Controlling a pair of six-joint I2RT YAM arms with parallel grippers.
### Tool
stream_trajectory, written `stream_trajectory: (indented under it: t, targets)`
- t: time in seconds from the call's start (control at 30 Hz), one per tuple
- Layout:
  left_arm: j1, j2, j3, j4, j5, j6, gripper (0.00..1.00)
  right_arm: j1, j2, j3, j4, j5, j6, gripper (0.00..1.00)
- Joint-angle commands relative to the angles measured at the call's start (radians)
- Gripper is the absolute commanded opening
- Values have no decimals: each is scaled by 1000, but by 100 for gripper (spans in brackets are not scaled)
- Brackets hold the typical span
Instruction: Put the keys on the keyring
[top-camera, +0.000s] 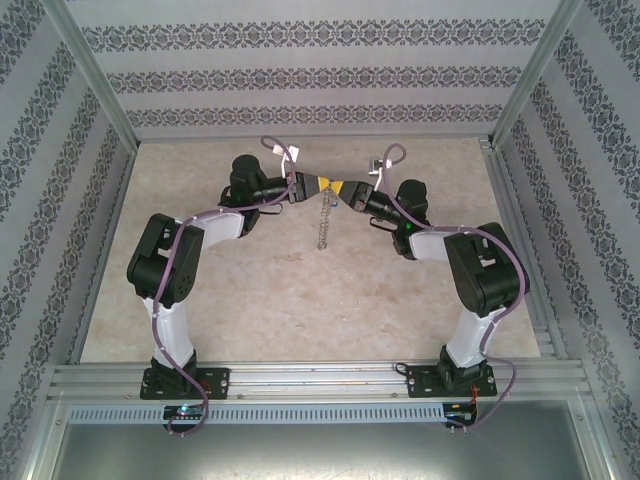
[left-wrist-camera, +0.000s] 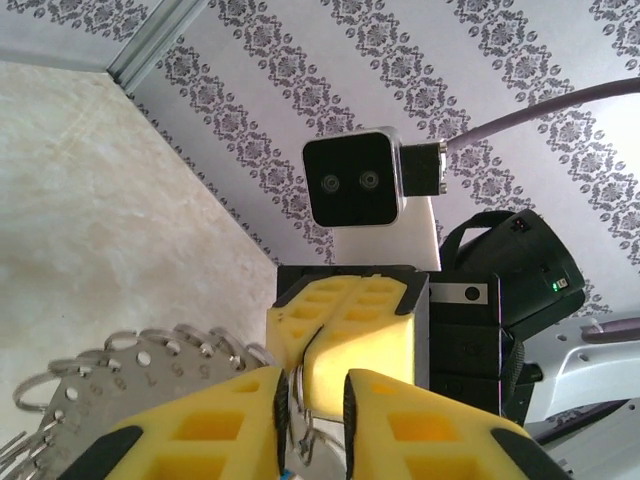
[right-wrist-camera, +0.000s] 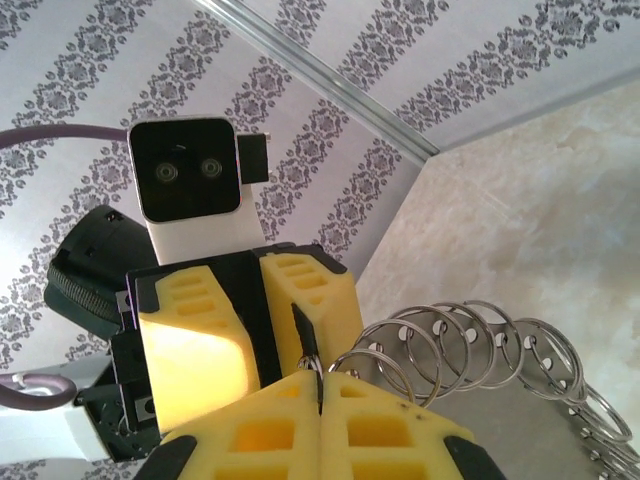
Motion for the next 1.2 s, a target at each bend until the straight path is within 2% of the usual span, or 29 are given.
stream_trajectory:
  t: [0.0,0.2,0.5,0.7,0.9,1.17]
  targets:
    - [-11,-23,-27,-15,-6,70,27,-10,19,-16,37,-43,-36,0]
    - [-11,-37,-77,-53,-44,111,30,-19,57,-31,46,-74,-37,0]
    - [-11,-53,-120,-36,-86,90,31,-51,79,-33,55,-123,-4,0]
    - [-12,-97,-104,-181,-83,166,32,-60,75,-25,27,-164,-34,0]
    - [-12,-124,-51,-371,-34,268,34,-68,71,8,26,-236,-54,0]
    - [6,-151,-58,-414,-1,305,34,-64,72,0,23,-283,-94,0]
